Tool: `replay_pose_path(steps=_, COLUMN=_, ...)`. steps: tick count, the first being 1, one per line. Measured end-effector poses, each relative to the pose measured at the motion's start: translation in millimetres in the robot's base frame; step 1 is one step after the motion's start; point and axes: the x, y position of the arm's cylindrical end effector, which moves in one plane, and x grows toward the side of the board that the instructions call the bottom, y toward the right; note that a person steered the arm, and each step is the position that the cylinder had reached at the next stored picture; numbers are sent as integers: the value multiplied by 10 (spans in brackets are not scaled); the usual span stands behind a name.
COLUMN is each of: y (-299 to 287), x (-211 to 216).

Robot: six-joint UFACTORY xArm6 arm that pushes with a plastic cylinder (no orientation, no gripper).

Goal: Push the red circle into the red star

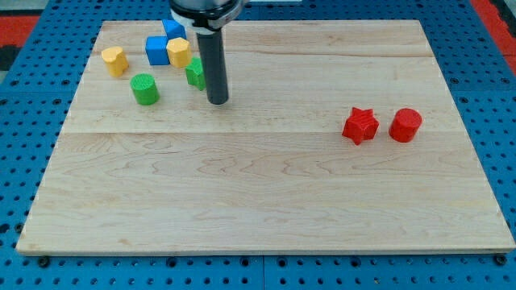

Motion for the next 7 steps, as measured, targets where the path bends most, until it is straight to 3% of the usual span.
replay_pose_path(steps=1, y=1106, x=29)
replay_pose_path(steps=2, y=1900, x=367)
replay_pose_path(steps=3, y=2546, x=343)
replay_pose_path(steps=4, y=2685, x=111)
replay_pose_path(steps=5, y=3203, x=281)
replay_pose_path(steps=6, y=3223, x=870)
replay_pose_path(steps=7, y=2891, x=834)
